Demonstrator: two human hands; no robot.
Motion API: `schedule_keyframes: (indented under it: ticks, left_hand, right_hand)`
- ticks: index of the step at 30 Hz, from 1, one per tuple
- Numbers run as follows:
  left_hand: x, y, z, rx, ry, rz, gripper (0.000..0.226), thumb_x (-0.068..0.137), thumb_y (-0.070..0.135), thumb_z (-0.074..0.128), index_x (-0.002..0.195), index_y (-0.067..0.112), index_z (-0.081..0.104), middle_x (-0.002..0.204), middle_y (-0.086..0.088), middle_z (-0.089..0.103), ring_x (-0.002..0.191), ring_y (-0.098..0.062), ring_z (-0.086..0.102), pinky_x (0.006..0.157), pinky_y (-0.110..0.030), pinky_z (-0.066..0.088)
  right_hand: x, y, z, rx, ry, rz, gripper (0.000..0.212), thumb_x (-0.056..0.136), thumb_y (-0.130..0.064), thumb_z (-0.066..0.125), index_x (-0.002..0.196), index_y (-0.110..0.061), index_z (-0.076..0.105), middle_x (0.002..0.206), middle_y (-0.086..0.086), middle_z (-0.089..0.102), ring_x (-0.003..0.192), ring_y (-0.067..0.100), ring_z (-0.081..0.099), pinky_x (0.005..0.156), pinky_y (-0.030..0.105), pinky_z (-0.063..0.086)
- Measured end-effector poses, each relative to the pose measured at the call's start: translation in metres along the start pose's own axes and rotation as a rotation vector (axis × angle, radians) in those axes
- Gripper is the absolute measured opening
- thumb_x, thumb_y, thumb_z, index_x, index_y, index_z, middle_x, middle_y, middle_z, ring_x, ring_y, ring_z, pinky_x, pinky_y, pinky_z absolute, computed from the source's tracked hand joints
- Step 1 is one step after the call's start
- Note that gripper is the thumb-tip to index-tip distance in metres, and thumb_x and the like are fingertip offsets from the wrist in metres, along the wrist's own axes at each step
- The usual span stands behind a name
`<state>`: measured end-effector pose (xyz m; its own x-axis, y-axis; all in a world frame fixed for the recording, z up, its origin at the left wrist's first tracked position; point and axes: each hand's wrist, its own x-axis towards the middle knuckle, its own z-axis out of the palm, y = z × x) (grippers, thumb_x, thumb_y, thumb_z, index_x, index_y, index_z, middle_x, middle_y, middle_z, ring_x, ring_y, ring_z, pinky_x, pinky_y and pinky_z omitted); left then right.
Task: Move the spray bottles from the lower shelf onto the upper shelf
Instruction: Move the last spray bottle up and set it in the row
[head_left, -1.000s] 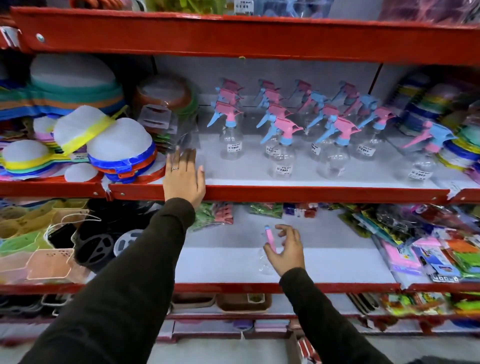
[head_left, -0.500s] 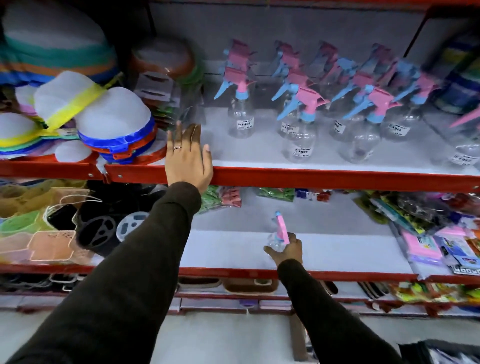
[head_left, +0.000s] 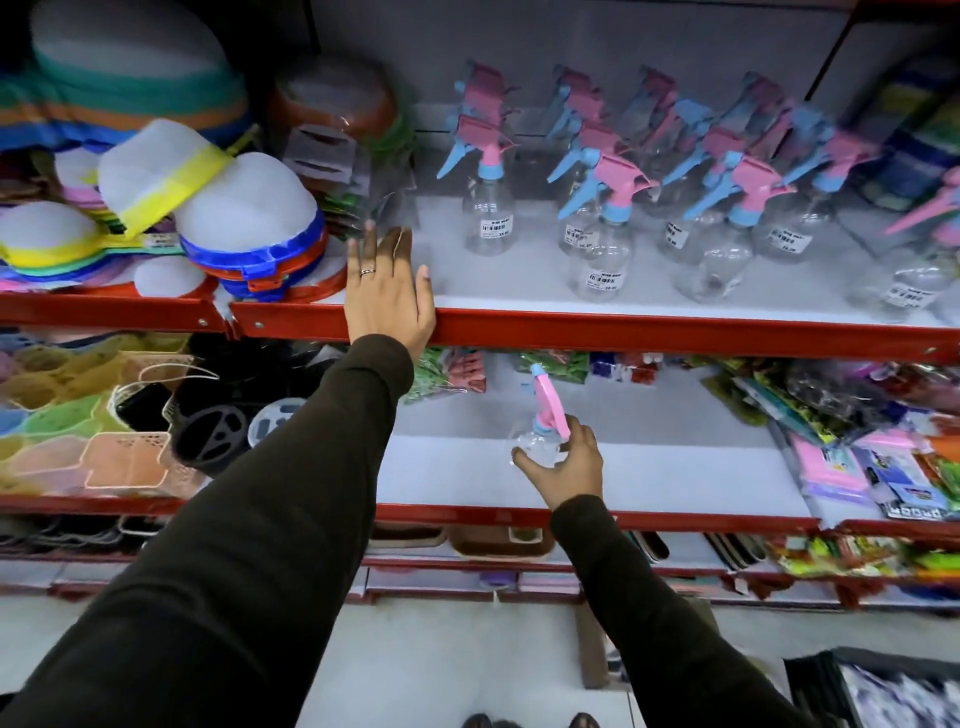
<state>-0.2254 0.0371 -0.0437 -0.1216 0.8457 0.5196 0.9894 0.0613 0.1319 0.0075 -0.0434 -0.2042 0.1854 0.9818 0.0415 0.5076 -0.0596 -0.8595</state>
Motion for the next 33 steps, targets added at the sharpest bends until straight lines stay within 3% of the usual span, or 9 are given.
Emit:
schedule_keyframes:
  ticks: [2,5,7,11,16,19,22,27,33]
  left_hand:
    - [-0.002,-0.007,0.01,-0.004,-0.015,-0.017,0.059,0.102,0.035,0.023,0.15,0.004,0.037,0.159,-0.015,0.036,0.154,-0.031,0.013,0.126,-0.048,0.007]
    - [-0.012,-0.016,0.022,-0.004,-0.051,-0.041,0.06,0.102,0.036,0.022,0.15,0.004,0.038,0.158,-0.016,0.037,0.154,-0.032,0.013,0.125,-0.049,0.008]
    - [-0.023,-0.018,0.029,0.001,-0.086,-0.051,0.061,0.101,0.036,0.021,0.15,0.004,0.038,0.158,-0.016,0.038,0.154,-0.032,0.014,0.125,-0.049,0.008]
    - [-0.054,-0.016,0.036,-0.003,-0.138,-0.045,0.064,0.1,0.037,0.019,0.149,0.002,0.039,0.156,-0.017,0.04,0.153,-0.033,0.018,0.126,-0.048,0.008]
    - [-0.094,-0.014,0.032,-0.005,-0.176,-0.019,0.065,0.098,0.037,0.018,0.148,0.002,0.04,0.155,-0.019,0.041,0.152,-0.034,0.02,0.125,-0.05,0.01]
    - [-0.106,-0.008,0.028,-0.011,-0.176,0.003,0.064,0.098,0.036,0.02,0.146,0.001,0.042,0.154,-0.019,0.042,0.151,-0.034,0.022,0.125,-0.05,0.011]
    - [-0.114,-0.001,0.022,-0.018,-0.165,0.025,0.062,0.099,0.036,0.022,0.146,0.001,0.043,0.154,-0.019,0.043,0.151,-0.034,0.023,0.125,-0.05,0.011]
    - [-0.112,0.004,0.014,-0.012,-0.131,0.039,0.065,0.098,0.037,0.018,0.147,0.002,0.043,0.153,-0.018,0.044,0.151,-0.034,0.024,0.126,-0.049,0.01]
    - [-0.093,0.007,0.004,-0.039,-0.117,0.04,0.061,0.099,0.035,0.024,0.148,0.003,0.042,0.155,-0.015,0.043,0.152,-0.033,0.02,0.125,-0.049,0.011]
  right_hand:
    - [-0.003,-0.014,-0.001,0.024,-0.003,-0.069,0.076,0.058,-0.054,0.08,0.124,-0.025,0.054,0.107,-0.007,0.052,0.091,0.01,0.055,0.083,0.022,0.053]
    - [-0.011,-0.033,-0.005,0.014,-0.023,-0.181,0.072,0.055,-0.06,0.077,0.116,-0.034,0.052,0.103,-0.009,0.048,0.086,0.003,0.054,0.073,0.003,0.043]
    - [-0.018,-0.042,-0.011,0.009,-0.032,-0.227,0.071,0.055,-0.058,0.079,0.116,-0.033,0.054,0.102,-0.01,0.047,0.086,0.002,0.053,0.068,0.001,0.042]
    - [-0.035,-0.058,-0.025,0.008,0.013,-0.297,0.061,0.057,-0.052,0.081,0.11,-0.03,0.058,0.1,-0.006,0.047,0.085,0.0,0.049,0.076,0.007,0.042]
    - [-0.045,-0.088,-0.038,0.085,0.108,-0.376,0.061,0.061,-0.048,0.081,0.111,-0.018,0.065,0.095,-0.005,0.047,0.087,-0.014,0.05,0.076,-0.003,0.036]
    - [-0.037,-0.109,-0.047,0.105,0.13,-0.379,0.063,0.062,-0.047,0.083,0.118,-0.025,0.064,0.099,-0.006,0.049,0.092,-0.014,0.05,0.078,-0.004,0.034]
    - [-0.024,-0.123,-0.051,0.081,0.115,-0.347,0.067,0.062,-0.05,0.082,0.123,-0.031,0.061,0.104,-0.006,0.049,0.09,-0.002,0.049,0.081,0.001,0.037]
    - [0.005,-0.139,-0.041,0.005,0.092,-0.282,0.065,0.062,-0.053,0.081,0.114,-0.021,0.058,0.108,0.0,0.058,0.097,0.015,0.056,0.088,0.03,0.05]
    - [0.031,-0.145,-0.03,-0.028,0.012,-0.235,0.061,0.063,-0.048,0.085,0.105,-0.025,0.046,0.105,-0.001,0.061,0.096,0.02,0.06,0.08,0.026,0.044]
